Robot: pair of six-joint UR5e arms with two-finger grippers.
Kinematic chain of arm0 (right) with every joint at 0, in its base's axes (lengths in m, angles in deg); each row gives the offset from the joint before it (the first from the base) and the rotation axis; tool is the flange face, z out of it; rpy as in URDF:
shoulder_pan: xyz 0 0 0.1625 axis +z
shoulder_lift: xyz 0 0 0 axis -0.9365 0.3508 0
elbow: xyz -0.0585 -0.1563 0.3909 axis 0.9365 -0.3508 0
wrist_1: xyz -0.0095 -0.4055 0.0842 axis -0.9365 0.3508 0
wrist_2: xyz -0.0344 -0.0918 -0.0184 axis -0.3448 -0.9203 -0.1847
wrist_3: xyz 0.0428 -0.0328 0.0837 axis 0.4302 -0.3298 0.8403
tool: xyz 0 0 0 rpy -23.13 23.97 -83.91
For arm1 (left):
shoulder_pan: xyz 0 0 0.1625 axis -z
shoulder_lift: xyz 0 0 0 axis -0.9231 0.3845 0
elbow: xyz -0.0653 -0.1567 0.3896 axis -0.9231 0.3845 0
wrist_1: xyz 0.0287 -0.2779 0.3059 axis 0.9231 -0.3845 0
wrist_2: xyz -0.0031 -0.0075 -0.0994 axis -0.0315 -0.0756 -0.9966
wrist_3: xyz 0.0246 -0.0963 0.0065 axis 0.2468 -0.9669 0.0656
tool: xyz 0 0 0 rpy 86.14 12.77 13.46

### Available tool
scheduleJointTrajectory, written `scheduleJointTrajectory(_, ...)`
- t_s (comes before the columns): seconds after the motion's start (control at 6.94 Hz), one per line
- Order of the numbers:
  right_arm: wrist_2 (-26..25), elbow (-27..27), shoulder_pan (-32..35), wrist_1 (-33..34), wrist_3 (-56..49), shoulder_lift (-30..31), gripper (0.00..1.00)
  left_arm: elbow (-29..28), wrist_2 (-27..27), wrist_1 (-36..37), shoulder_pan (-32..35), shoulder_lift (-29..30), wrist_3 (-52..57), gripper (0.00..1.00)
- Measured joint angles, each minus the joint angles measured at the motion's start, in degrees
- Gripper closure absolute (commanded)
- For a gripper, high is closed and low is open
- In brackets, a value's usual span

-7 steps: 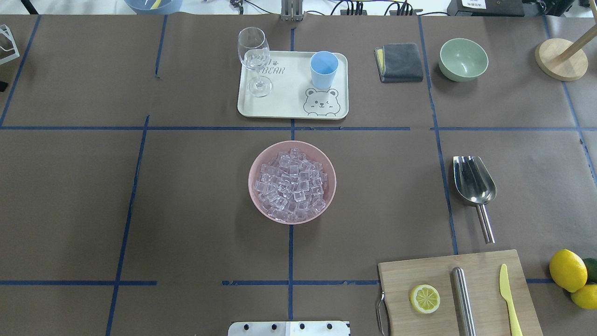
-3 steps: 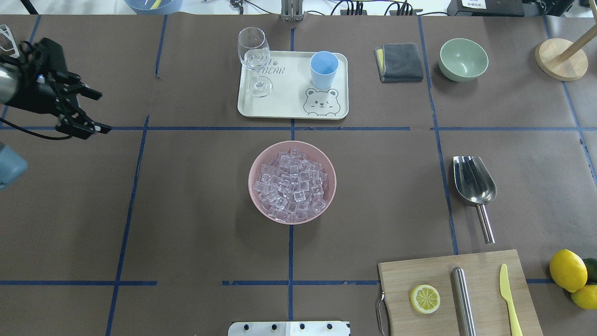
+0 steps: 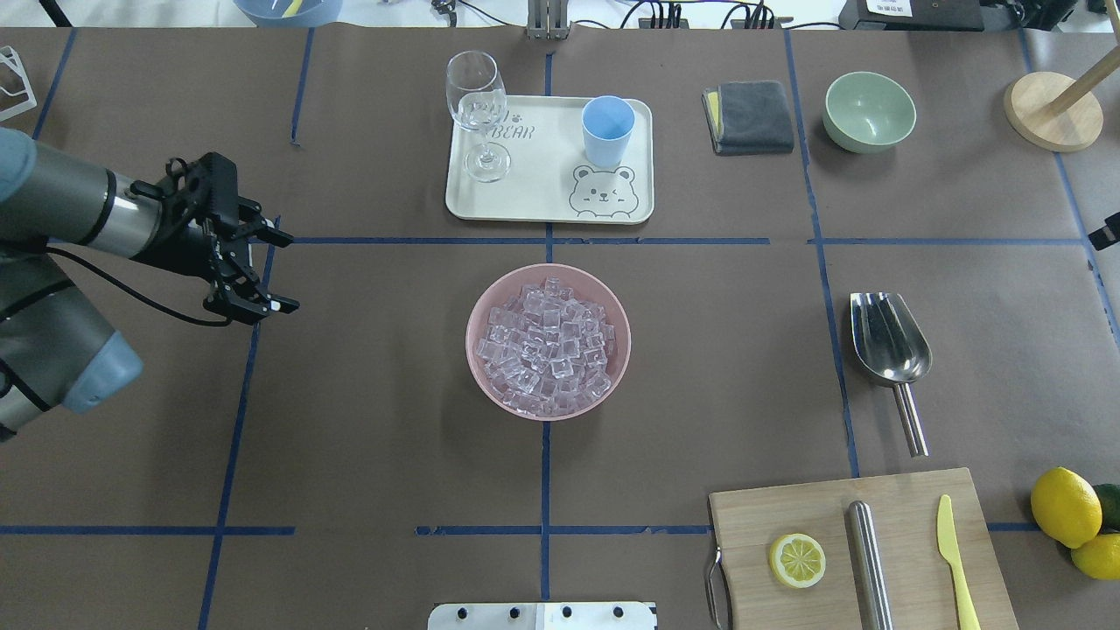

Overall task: Put ice in cup with scoop
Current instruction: 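Move the left gripper to the pink bowl while the right approaches the scoop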

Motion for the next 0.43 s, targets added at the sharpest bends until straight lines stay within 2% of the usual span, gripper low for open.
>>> scheduleJointTrajectory(0.14,-0.5,0.6,-2.6,-2.9,5.8,0.1,0.00,-2.2,0.5,-3.7,-3.1,1.1,-0.1,0.00)
scheduleJointTrajectory(0.43,-2.0,3.2,-7.0,-7.7,18.5,1.2,0.00,-4.5,4.8,-6.7,-7.9,3.7,-0.5,0.00)
